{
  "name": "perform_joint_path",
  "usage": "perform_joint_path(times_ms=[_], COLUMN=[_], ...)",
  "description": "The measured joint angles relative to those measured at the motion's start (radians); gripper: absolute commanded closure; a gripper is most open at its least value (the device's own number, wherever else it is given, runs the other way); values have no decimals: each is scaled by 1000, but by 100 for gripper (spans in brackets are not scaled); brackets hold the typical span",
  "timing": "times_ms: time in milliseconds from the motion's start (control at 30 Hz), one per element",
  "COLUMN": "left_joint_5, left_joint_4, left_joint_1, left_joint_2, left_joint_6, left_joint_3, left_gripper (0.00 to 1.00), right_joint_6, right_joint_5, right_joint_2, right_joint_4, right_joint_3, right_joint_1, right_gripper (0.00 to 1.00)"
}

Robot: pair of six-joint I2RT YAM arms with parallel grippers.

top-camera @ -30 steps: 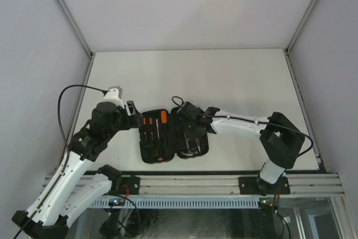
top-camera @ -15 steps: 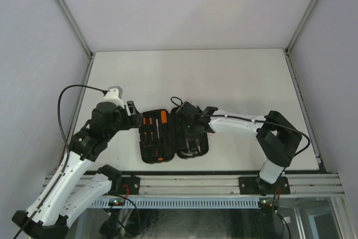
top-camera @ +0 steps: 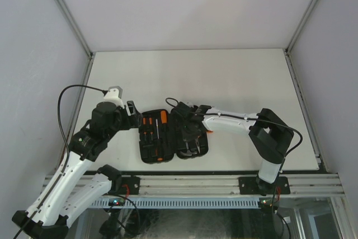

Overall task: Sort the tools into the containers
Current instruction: Place the hammer in the storage box.

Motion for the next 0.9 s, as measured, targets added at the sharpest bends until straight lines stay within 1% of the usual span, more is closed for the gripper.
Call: perform_joint_path(times_ms=[267,900], left_joint_5=[0,0], left_joint_4=[0,0], left_joint_1=[0,0], left_joint_2=[-4,-13], left_joint_6=[0,0], left_joint_3=[0,0], left_gripper=[26,26], right_joint_6=[1,9], right_joint_5=[35,40], right_joint_2=[12,8], right_joint_4=[-15,39], right_joint_3=[12,-56], right_joint_1=[20,21], right_gripper=[100,100])
